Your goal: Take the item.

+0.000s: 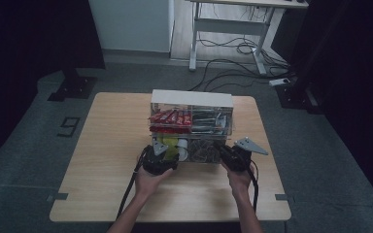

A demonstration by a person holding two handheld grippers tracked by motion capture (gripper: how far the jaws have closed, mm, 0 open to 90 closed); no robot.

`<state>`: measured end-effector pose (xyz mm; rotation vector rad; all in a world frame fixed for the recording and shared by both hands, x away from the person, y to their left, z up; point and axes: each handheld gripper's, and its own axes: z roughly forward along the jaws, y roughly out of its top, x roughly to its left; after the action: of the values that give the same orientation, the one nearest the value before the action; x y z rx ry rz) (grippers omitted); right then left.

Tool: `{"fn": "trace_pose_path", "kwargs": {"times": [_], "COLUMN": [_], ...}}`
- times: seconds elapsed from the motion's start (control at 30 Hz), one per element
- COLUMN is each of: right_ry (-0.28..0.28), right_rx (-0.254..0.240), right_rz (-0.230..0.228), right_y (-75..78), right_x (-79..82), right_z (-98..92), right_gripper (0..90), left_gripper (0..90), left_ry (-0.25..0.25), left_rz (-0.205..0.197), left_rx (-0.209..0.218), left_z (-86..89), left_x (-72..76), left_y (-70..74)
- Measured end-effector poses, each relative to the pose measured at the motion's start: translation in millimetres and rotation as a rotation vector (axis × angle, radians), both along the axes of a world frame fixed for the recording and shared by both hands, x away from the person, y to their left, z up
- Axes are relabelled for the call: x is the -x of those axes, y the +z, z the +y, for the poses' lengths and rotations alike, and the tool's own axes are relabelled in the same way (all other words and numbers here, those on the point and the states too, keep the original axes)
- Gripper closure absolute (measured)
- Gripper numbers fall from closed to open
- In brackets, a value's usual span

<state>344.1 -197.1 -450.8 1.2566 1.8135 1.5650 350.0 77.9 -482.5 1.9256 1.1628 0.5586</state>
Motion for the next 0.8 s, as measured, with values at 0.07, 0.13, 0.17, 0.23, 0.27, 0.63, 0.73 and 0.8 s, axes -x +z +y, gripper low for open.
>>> {"fn": "trace_pose_path", "kwargs": {"times": [0.07, 0.13, 0.17, 0.23, 0.27, 0.63, 0.73, 0.8], "right_ry": [0.000, 0.001, 0.001, 0.002, 0.002, -0.002, 0.000, 0.001], "right_rx": [0.000, 0.001, 0.001, 0.002, 0.002, 0.016, 0.013, 0.012], "right_rz": [0.000, 0.000, -0.001, -0.001, -0.001, -0.004, -0.002, -0.003], "right_y": [-0.1, -0.1, -0.2, -0.3, -0.3, -0.6, -0.6, -0.7], "right_x": [-0.1, -0.1, -0.1, -0.3, -0.3, -0.1, -0.3, -0.4], "right_z": [0.0, 0.1, 0.2, 0.4, 0.4, 1.8, 1.5, 1.4], "right_gripper": [88.5, 88.4, 88.3, 88.0, 88.0, 88.0, 88.0, 88.0], "left_gripper": [29.9, 30.0, 30.1, 30.5, 30.5, 39.5, 40.0, 40.1], "left_ry": [0.000, -0.003, -0.005, -0.009, -0.005, 0.016, 0.011, 0.011], "left_rz": [-0.005, -0.005, -0.005, -0.005, -0.012, -0.050, -0.051, -0.042], "left_rx": [-0.010, -0.010, -0.011, -0.021, -0.038, -0.075, -0.074, -0.054], "left_z": [-2.4, -4.9, -6.7, -10.5, -12.1, -13.3, -12.2, -10.4], "left_x": [-0.4, -0.3, -0.3, -0.5, -0.3, 1.3, 1.6, 1.2], "left_y": [0.0, -0.5, -1.4, -3.5, -4.2, -7.0, -7.0, -6.2]}}
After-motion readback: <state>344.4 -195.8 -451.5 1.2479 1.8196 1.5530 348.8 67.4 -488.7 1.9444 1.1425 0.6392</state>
